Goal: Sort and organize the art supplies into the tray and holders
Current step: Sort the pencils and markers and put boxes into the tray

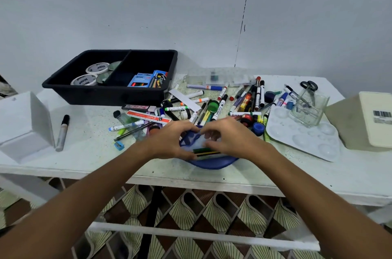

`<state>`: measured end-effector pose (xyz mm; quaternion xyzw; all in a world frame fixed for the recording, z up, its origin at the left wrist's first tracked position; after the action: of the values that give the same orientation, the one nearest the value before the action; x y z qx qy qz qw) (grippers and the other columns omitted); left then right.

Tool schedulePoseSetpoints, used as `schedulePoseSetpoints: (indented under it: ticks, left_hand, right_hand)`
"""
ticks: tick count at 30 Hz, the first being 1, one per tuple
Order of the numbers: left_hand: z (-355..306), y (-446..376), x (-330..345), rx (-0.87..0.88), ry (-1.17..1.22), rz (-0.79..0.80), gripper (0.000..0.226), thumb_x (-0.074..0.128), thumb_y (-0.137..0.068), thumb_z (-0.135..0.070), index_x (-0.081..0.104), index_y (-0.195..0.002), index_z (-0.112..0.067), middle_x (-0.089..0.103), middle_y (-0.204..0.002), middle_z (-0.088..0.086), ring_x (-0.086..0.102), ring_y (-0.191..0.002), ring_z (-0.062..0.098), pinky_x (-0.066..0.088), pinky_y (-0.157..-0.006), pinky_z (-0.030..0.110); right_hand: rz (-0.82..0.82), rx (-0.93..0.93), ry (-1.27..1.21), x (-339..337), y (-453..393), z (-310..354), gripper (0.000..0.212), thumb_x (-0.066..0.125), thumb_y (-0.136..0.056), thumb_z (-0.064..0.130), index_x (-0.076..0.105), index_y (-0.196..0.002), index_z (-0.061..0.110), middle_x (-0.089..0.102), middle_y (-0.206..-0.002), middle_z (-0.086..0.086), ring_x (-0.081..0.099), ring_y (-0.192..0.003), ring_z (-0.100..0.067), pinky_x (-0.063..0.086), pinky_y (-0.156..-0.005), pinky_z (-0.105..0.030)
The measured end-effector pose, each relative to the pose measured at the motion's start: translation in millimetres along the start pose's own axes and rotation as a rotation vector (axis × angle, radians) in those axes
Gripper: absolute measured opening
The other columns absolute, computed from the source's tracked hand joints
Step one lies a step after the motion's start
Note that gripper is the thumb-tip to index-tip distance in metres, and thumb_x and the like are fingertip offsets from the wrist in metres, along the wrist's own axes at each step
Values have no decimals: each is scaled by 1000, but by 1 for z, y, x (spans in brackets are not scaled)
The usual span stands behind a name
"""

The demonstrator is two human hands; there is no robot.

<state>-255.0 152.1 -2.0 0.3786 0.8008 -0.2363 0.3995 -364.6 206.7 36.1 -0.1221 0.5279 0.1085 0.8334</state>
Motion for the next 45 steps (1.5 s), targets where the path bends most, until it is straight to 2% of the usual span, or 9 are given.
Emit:
schedulePoseSetpoints:
  ticks: [2,4,6,13,19,22,32,39,45]
  left_hand:
    - [-5,3,-1,21,-44,-43,76,84,-62,-50,56,-125,-18,54,-115,-6,50,-100,11,39,-79,14]
    - [-11,7,0,69,-104,-79,84,83,-61,-53,53,-129,-14,53,-121,-4,50,-105,10,38,-81,9]
    - [-15,12,6,135,-138,-90,87,82,-61,-56,51,-130,-13,52,-126,-4,50,-110,9,43,-88,17]
    - [-11,24,31,230,-270,-129,63,72,-80,-41,40,-131,-23,59,-120,6,57,-105,23,49,-87,34]
    - [0,29,48,357,-475,-81,44,55,-86,-54,70,-108,-19,65,-113,2,57,-108,20,46,-90,40]
    - [4,30,49,332,-449,-85,44,55,-87,-57,73,-102,-20,65,-112,1,56,-107,18,43,-92,41]
    - [11,-3,10,228,-345,-273,37,55,-88,-47,73,-98,-16,65,-99,-4,56,-96,14,43,-81,34]
    - [42,-61,-10,-6,-400,-229,60,43,-81,-55,69,-112,-11,66,-114,6,57,-112,25,46,-94,44]
    - [79,-102,0,-227,-486,30,74,33,-81,-65,45,-140,-21,36,-151,6,27,-141,25,23,-113,49]
  right_hand:
    - [-26,-35,128,-6,7,0,82,76,-70,56,44,-140,27,52,-125,2,45,-113,-15,42,-95,-35]
    - [171,61,293,10,14,-15,124,75,-58,71,7,-153,30,27,-148,1,24,-134,-21,27,-110,-43]
    - [312,127,360,30,21,-28,135,78,-57,67,-10,-152,30,18,-156,0,21,-140,-25,25,-111,-46]
    - [82,25,385,36,20,-37,65,66,-85,36,38,-142,30,52,-135,3,51,-117,-19,41,-87,-32]
    - [270,29,290,59,29,-54,97,36,-62,92,44,-141,36,38,-145,2,31,-130,-21,26,-104,-38]
    - [218,28,222,58,31,-54,97,12,-68,92,52,-136,35,39,-142,3,29,-127,-17,27,-104,-38]
    - [-79,140,76,6,-22,-74,32,55,-96,33,63,-124,19,59,-117,-2,53,-111,-19,47,-86,-36]
    - [-108,298,159,1,-87,-116,50,63,-91,32,51,-138,18,56,-135,-7,43,-128,-26,41,-100,-40]
    - [-122,279,130,-6,-109,-138,40,68,-88,26,62,-126,15,65,-119,-7,52,-116,-24,49,-93,-42]
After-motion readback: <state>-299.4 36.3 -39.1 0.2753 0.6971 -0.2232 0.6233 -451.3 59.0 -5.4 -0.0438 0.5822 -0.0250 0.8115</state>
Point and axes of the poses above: each hand's wrist, its own y-axis away from the middle knuckle, its own x-axis out of the palm, z = x × y, the point moved 8 cm from there along -y, towards the middle knuckle
